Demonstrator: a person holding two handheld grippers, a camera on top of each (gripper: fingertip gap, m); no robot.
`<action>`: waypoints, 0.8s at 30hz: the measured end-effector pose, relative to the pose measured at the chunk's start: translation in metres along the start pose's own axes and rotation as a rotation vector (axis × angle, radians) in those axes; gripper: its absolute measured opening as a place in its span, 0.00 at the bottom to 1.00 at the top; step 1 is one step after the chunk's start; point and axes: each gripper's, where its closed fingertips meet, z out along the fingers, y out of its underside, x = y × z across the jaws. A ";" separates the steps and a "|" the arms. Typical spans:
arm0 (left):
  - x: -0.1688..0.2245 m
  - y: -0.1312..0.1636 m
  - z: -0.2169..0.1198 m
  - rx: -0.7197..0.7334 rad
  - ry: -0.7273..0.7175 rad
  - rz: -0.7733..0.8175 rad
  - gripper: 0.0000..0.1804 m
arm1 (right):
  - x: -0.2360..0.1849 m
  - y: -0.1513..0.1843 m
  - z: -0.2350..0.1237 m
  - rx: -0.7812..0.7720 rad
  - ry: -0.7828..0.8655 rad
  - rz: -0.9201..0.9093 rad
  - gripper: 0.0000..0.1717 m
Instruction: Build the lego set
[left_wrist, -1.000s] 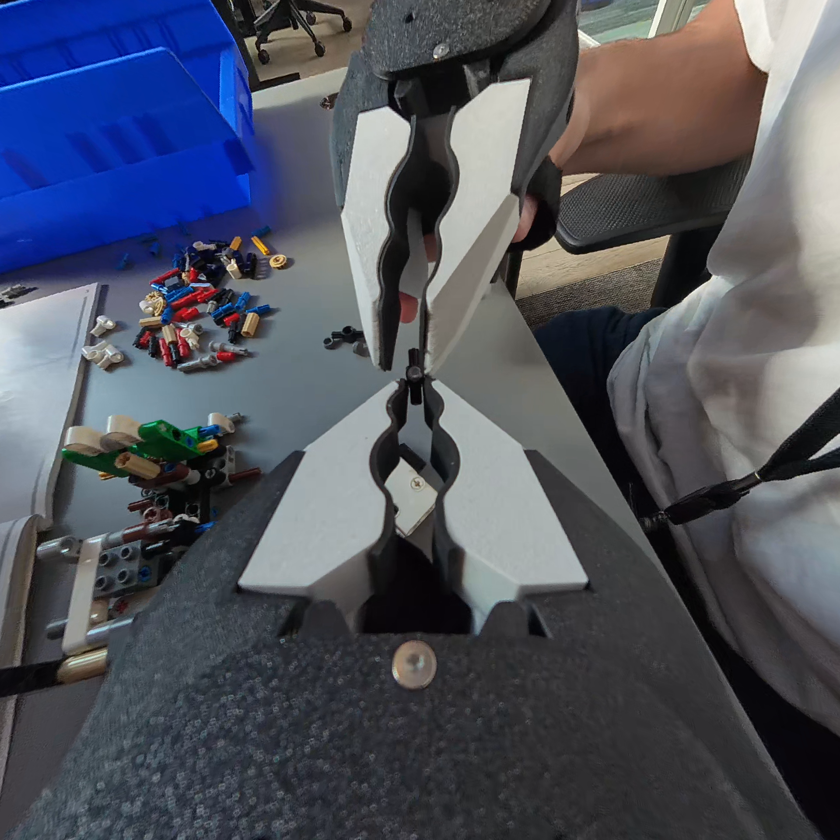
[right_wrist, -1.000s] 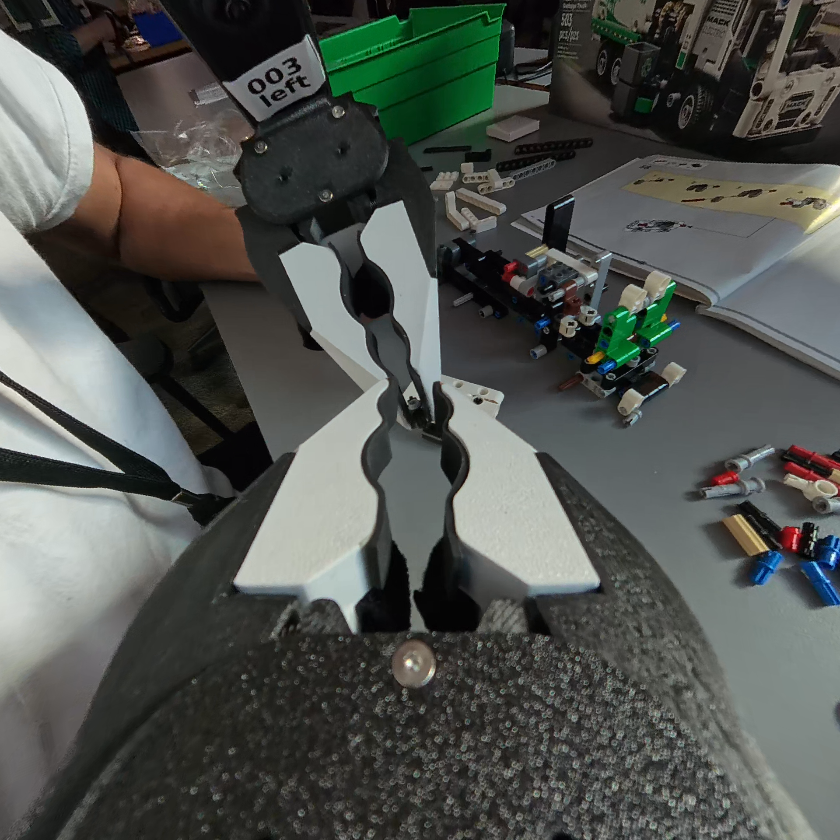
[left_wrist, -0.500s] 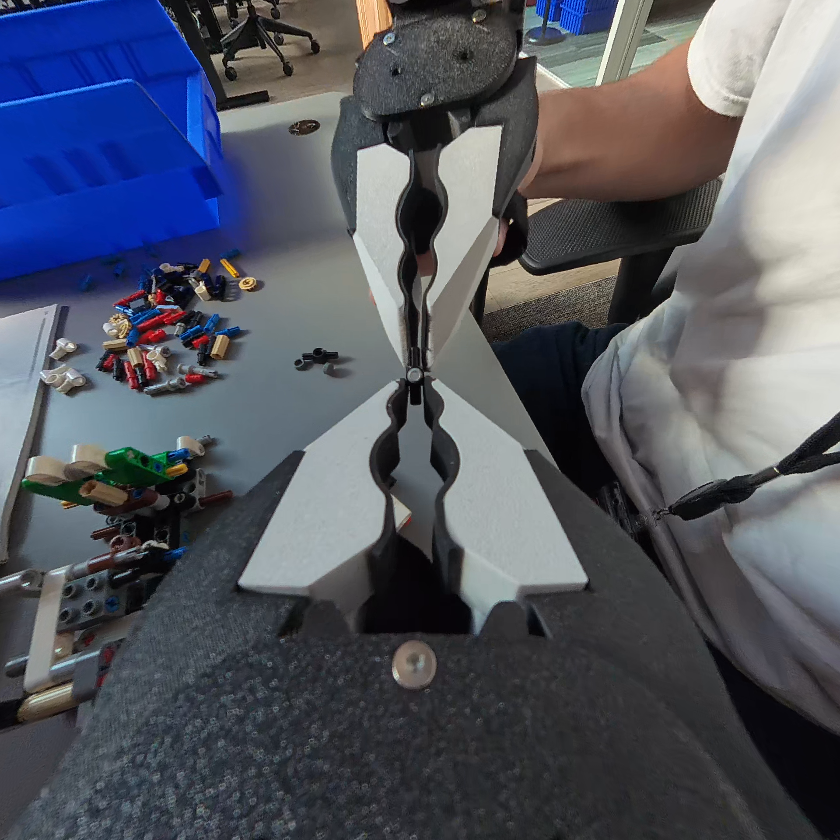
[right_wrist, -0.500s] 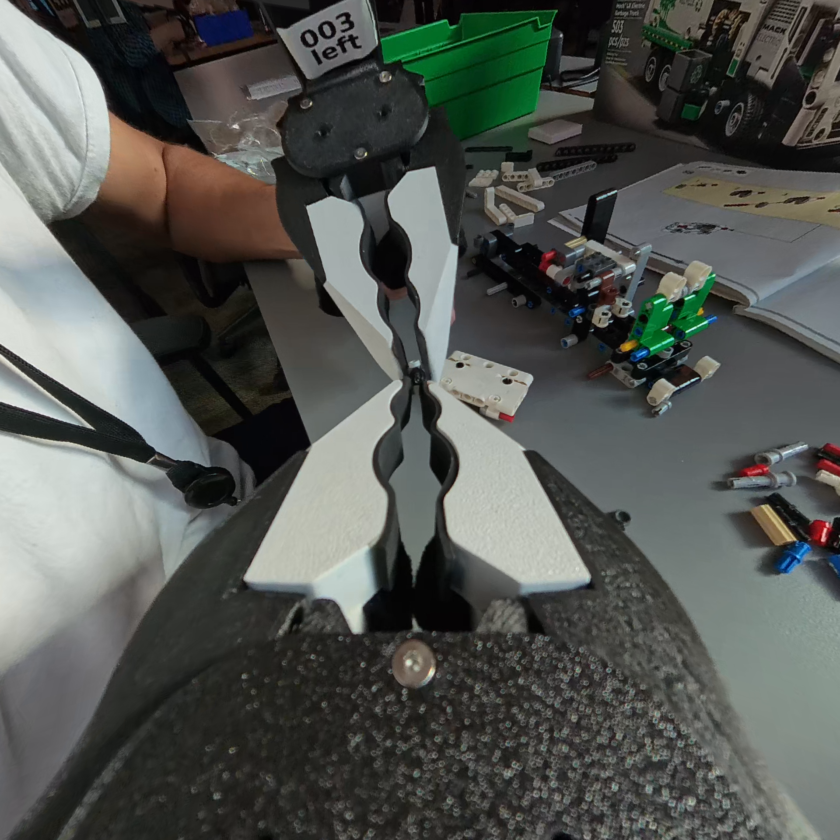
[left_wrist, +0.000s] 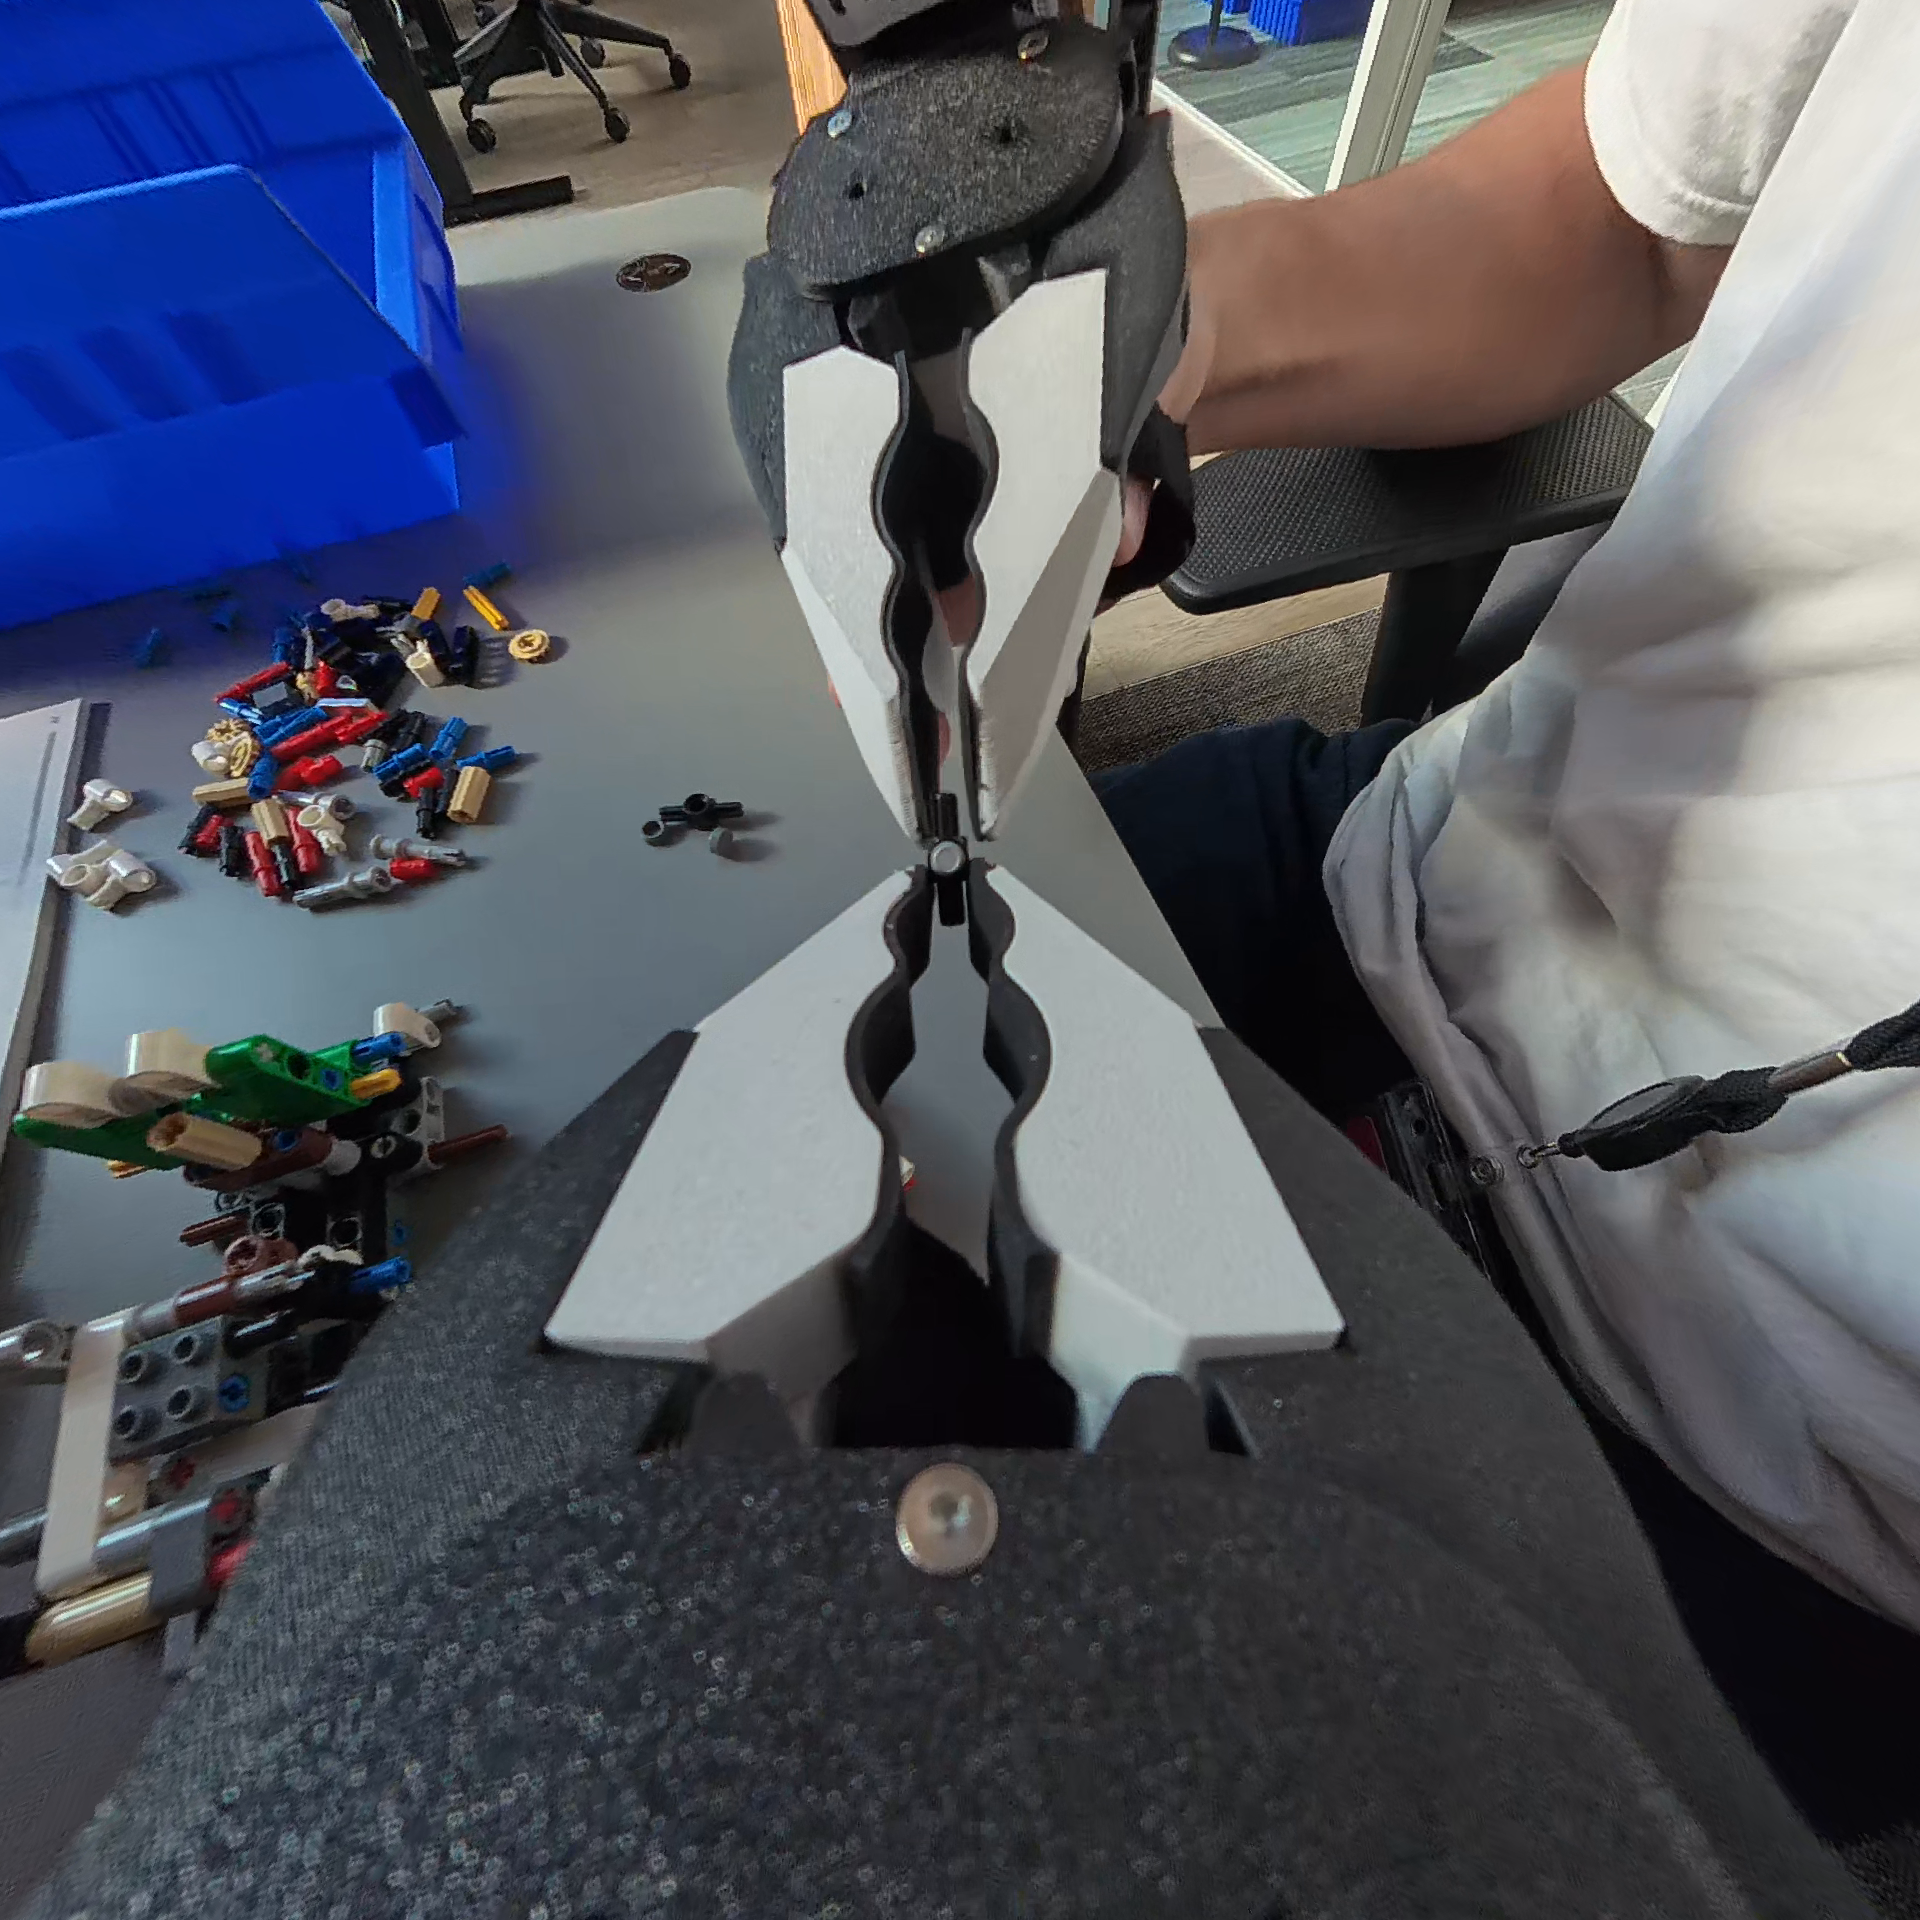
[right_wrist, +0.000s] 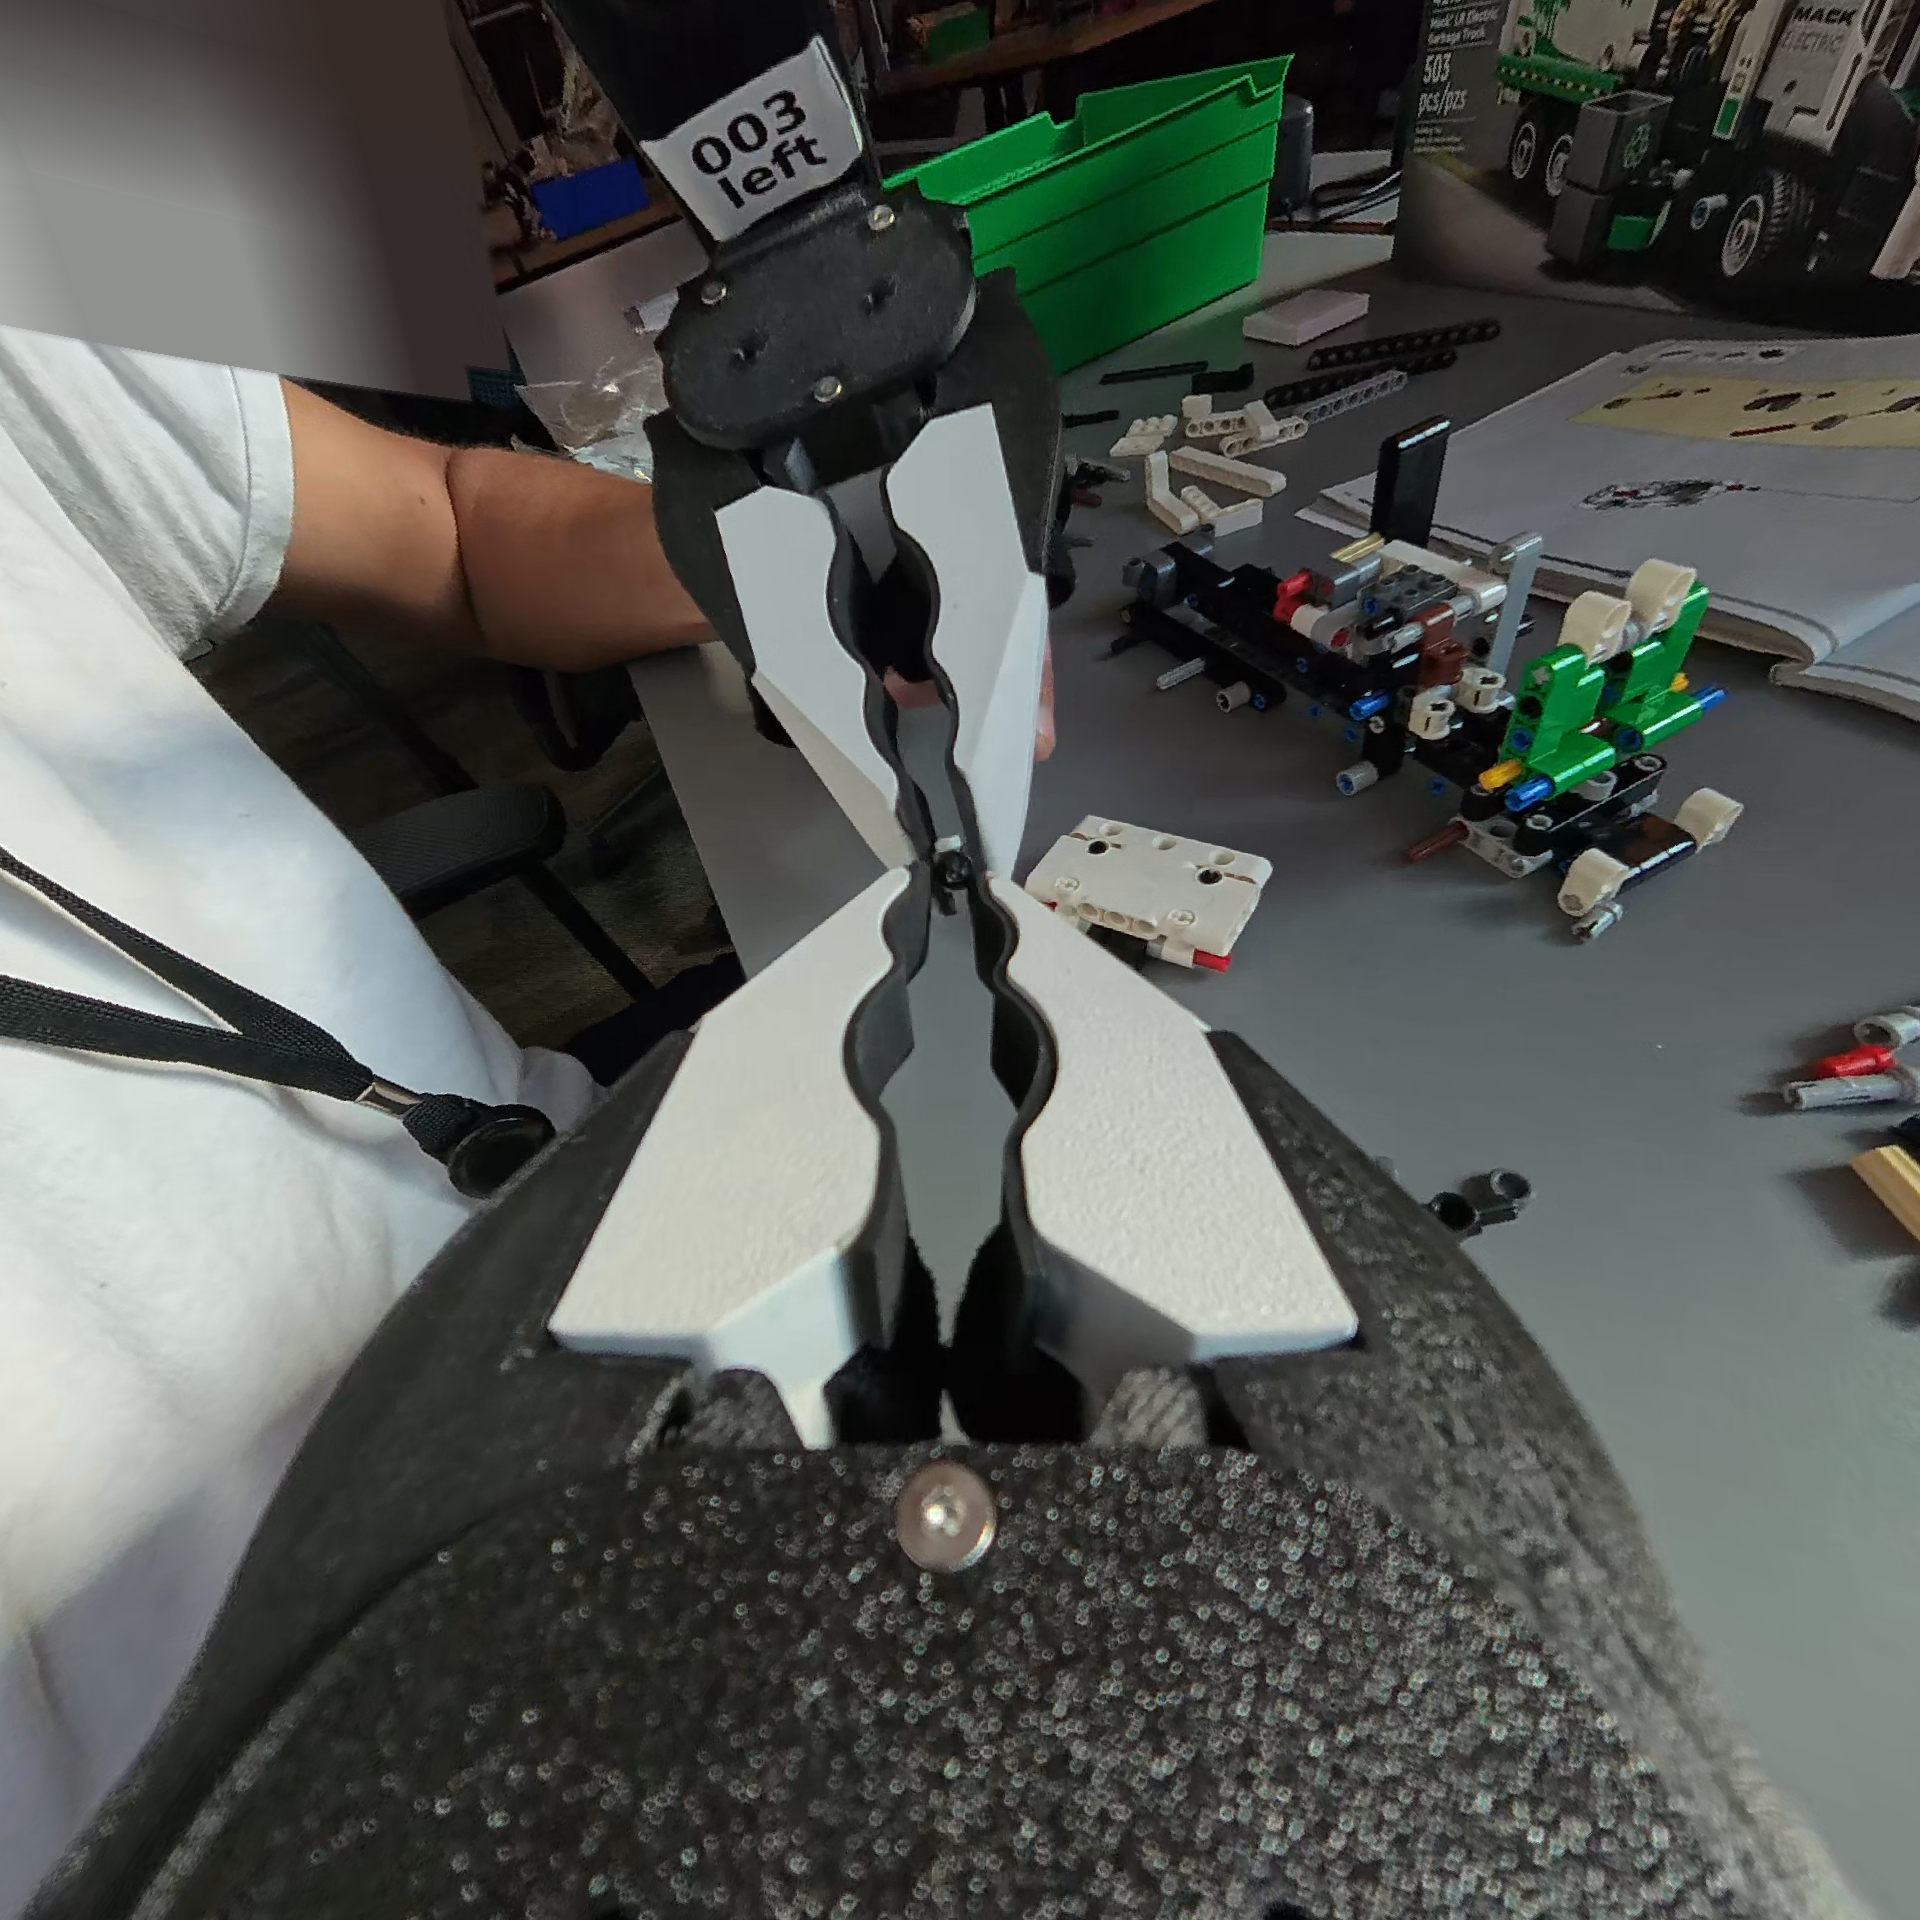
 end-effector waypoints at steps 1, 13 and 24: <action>0.001 0.001 0.001 -0.008 -0.002 0.007 0.02 | -0.002 -0.001 0.000 0.012 -0.015 0.012 0.04; -0.008 -0.003 -0.006 0.045 -0.041 0.020 0.05 | 0.006 -0.014 -0.006 0.123 -0.087 0.254 0.02; -0.023 -0.021 -0.018 0.216 -0.052 -0.117 0.06 | 0.022 -0.031 -0.022 0.270 -0.240 0.645 0.01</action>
